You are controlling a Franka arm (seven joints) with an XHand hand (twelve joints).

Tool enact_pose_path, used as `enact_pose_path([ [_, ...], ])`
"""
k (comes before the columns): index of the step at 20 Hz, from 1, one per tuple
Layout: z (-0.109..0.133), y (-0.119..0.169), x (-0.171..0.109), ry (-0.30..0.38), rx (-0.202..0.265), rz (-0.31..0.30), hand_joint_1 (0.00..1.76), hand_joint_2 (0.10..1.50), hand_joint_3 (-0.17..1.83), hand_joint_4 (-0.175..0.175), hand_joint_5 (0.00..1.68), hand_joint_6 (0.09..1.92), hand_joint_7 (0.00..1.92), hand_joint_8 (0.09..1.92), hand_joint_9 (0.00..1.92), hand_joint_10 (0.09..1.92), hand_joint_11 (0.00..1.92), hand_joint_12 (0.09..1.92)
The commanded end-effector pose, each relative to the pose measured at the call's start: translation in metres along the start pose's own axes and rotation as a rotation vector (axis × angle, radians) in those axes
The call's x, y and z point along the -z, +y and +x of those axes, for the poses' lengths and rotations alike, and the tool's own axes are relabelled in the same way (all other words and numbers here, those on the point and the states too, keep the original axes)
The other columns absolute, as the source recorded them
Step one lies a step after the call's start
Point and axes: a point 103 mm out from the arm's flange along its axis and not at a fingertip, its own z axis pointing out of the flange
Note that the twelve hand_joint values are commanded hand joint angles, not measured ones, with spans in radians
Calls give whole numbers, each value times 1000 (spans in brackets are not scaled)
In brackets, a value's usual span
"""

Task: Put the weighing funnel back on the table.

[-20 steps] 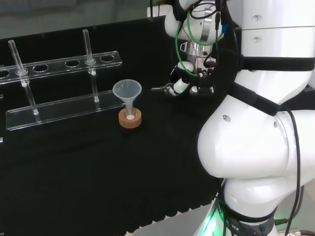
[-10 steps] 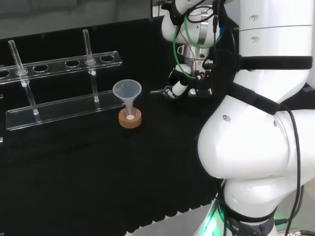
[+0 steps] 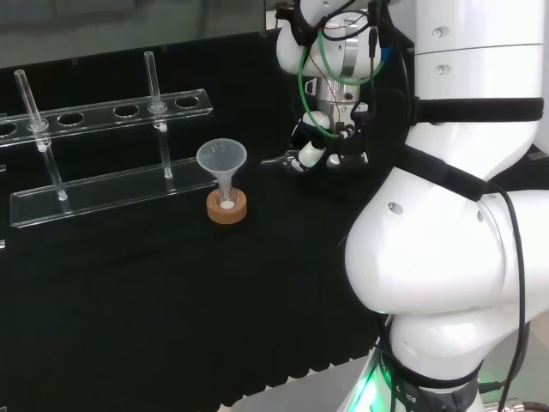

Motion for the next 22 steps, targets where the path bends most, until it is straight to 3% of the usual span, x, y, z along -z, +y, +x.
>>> enact_pose_path([
  [1, 1, 0, 3, -28, -1, -4, 1119, 632, 730, 175, 1235, 773, 427, 650, 735, 502, 560, 1250],
  [5, 1, 0, 3, -39, -1, -2, 1114, 655, 696, 175, 1221, 778, 429, 651, 736, 502, 563, 1250],
  [9, 3, 0, 4, -59, 3, 1, 1080, 846, 380, 175, 1139, 801, 417, 663, 727, 513, 556, 1257],
  [10, 3, 0, 5, -64, 3, 9, 1063, 836, 354, 151, 1066, 768, 411, 658, 718, 514, 534, 1264],
  [14, 6, 0, 2, -105, 14, 45, 1024, 659, 615, 60, 770, 713, 340, 667, 609, 553, 414, 1292],
  [16, 7, 0, 3, -119, 12, 58, 1015, 627, 665, 32, 641, 686, 305, 669, 563, 564, 385, 1297],
  [19, 6, -1, 6, -107, 4, 90, 992, 599, 695, -9, 403, 471, 208, 682, 471, 608, 332, 1328],
  [22, 6, -4, 10, -101, 10, 99, 967, 588, 702, -21, 346, 264, 130, 690, 392, 658, 294, 1342],
])
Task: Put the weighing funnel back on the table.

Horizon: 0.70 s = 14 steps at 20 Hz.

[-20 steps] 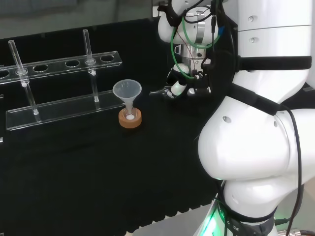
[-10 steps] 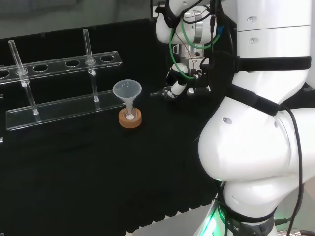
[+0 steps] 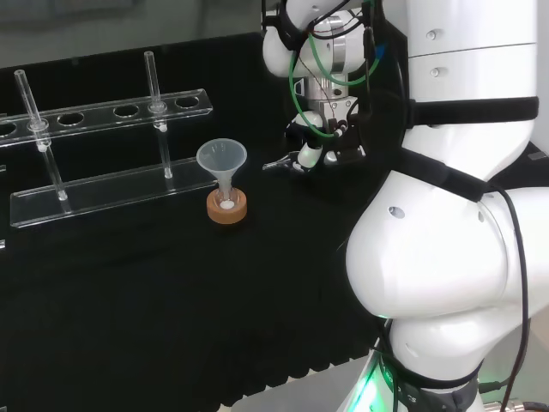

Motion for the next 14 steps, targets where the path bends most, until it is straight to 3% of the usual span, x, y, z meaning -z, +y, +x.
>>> enact_pose_path([
  [1, -2, -6, 7, 11, -2, 29, 957, 587, 701, -26, 324, 217, 89, 682, 363, 665, 278, 1350],
  [5, -3, -18, 25, 14, -1, -16, 898, 579, 684, -35, 220, 87, 5, 606, 261, 687, 205, 1379],
  [14, 11, -62, 72, -18, -17, -98, 864, 584, 657, -31, 218, 87, 29, 602, 248, 707, 179, 1394],
])
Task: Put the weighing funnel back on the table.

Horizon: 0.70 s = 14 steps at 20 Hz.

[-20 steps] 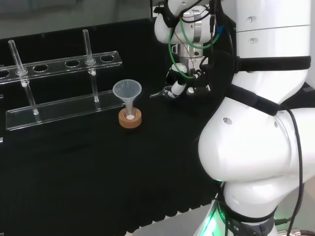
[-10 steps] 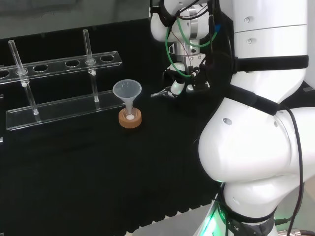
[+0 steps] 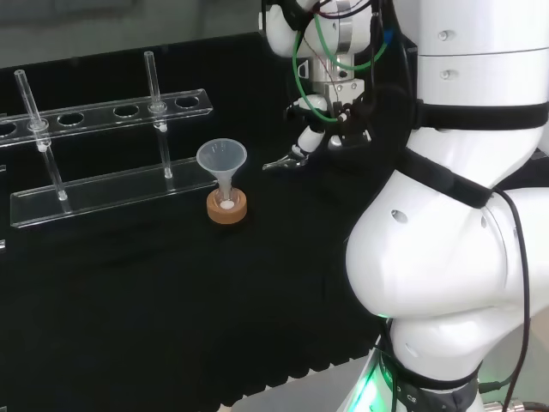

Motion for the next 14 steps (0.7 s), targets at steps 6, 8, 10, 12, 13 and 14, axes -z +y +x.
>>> enact_pose_path([
  [6, 26, -68, 54, -42, -20, -103, 860, 587, 649, -30, 240, 87, 39, 621, 268, 712, 189, 1397],
  [8, 32, -78, 61, -51, -23, -115, 859, 588, 646, -29, 248, 87, 42, 626, 276, 714, 195, 1397],
  [10, 38, -87, 67, -59, -26, -127, 859, 590, 643, -29, 253, 87, 44, 631, 282, 712, 199, 1394],
  [12, 43, -97, 72, -65, -29, -138, 858, 592, 640, -29, 257, 87, 45, 635, 286, 710, 202, 1392],
  [13, 46, -101, 74, -68, -31, -142, 858, 592, 639, -29, 259, 87, 46, 636, 288, 710, 203, 1392],
  [14, 48, -105, 76, -72, -33, -145, 858, 593, 638, -29, 260, 87, 48, 638, 291, 710, 205, 1391],
])
